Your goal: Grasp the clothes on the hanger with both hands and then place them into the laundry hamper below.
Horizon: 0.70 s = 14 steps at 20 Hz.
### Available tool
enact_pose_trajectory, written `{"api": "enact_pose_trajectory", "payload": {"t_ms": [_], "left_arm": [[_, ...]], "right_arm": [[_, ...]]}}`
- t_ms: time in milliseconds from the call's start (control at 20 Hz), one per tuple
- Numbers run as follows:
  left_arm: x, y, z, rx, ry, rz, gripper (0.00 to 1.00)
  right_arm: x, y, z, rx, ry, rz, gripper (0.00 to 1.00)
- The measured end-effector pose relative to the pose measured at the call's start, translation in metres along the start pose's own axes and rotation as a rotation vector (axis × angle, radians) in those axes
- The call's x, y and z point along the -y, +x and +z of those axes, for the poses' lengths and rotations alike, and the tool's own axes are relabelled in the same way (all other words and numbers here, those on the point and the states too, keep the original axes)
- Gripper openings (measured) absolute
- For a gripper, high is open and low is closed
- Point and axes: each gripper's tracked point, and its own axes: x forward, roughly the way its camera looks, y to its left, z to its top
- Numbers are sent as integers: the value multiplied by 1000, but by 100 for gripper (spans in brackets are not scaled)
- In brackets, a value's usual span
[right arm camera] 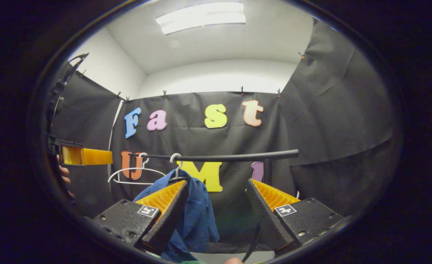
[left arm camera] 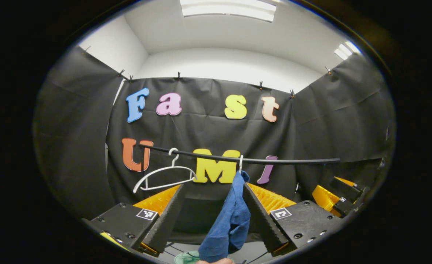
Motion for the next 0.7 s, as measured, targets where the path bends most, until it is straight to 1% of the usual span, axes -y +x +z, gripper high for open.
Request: {"api": "enact_pose_trajectory", "payload": {"t_ms": [150, 200, 250, 300, 350, 400, 450, 500, 550, 700], "left_arm": [[31, 12, -26, -67, 9, -10, 100], [39, 17, -34, -74, 22, -12, 96], [43, 23, -44, -100, 29, -3, 100], [47, 27, -52, -114, 24, -1, 100], [49, 31, -60, -128, 25, 13, 100], [51, 34, -65, -136, 33, 27, 96], [54, 37, -72, -150, 40, 42, 100], [55, 41, -78, -161, 45, 53, 100], [54, 44, -85, -174, 50, 69, 96], [37, 58, -111, -211, 61, 146, 96]], "right_arm": [[21, 7, -9, -16, 14, 13, 99], [29, 9, -10, -17, 18, 16, 99], [36, 11, -12, -17, 13, 15, 99], [44, 11, -14, -13, 8, 19, 99], [49, 12, -14, -12, 5, 19, 100], [54, 11, -18, -13, 5, 23, 100], [57, 10, -20, -18, 8, 25, 100], [59, 10, -22, -23, 12, 30, 99], [61, 10, -23, -27, 16, 34, 99], [65, 7, -24, -28, 15, 30, 99]]}}
